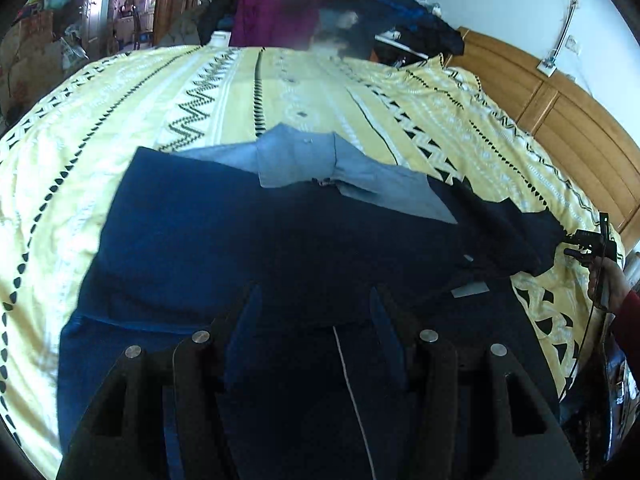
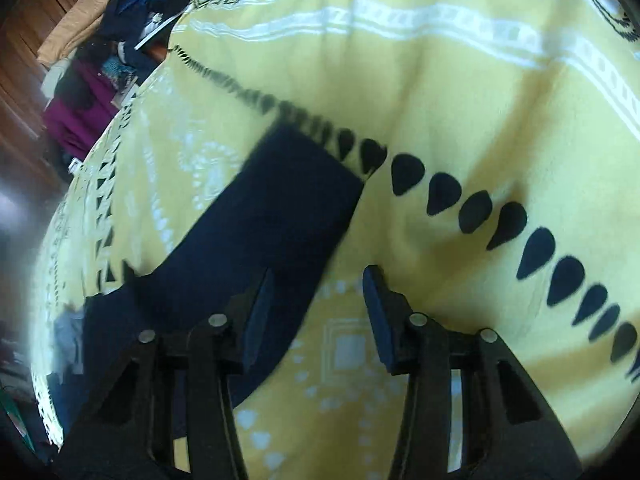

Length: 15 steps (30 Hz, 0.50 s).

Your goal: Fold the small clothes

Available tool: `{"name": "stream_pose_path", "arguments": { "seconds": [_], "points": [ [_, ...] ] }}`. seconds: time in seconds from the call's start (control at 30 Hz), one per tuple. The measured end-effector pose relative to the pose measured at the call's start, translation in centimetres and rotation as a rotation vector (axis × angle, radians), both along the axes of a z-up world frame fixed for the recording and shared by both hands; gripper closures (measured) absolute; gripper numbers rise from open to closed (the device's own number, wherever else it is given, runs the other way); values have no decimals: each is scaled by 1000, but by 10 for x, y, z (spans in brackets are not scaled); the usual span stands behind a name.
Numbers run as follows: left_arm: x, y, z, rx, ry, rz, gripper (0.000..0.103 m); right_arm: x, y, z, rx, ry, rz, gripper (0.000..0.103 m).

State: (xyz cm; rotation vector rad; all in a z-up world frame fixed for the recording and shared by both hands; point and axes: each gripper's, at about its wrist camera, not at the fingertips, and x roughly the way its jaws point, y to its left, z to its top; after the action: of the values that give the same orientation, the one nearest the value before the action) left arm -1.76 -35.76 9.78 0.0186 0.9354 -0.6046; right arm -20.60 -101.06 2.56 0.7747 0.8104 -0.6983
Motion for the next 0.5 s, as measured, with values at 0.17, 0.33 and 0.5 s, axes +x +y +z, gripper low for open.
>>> {"name": "stream_pose_path", "arguments": {
  "seconds": [0.17,0.33,0.5],
  "points": [
    [3,-16,-11,16,6,-15,45,10,-7,-5,-30,-57,32,45],
    [5,-19,-9,28,-16,-15,45,26,18,25,-61,-132,73,93],
    [11,2,5,1,-57,10,45,84,140,116,-69,-436,323,93]
  ]
}}
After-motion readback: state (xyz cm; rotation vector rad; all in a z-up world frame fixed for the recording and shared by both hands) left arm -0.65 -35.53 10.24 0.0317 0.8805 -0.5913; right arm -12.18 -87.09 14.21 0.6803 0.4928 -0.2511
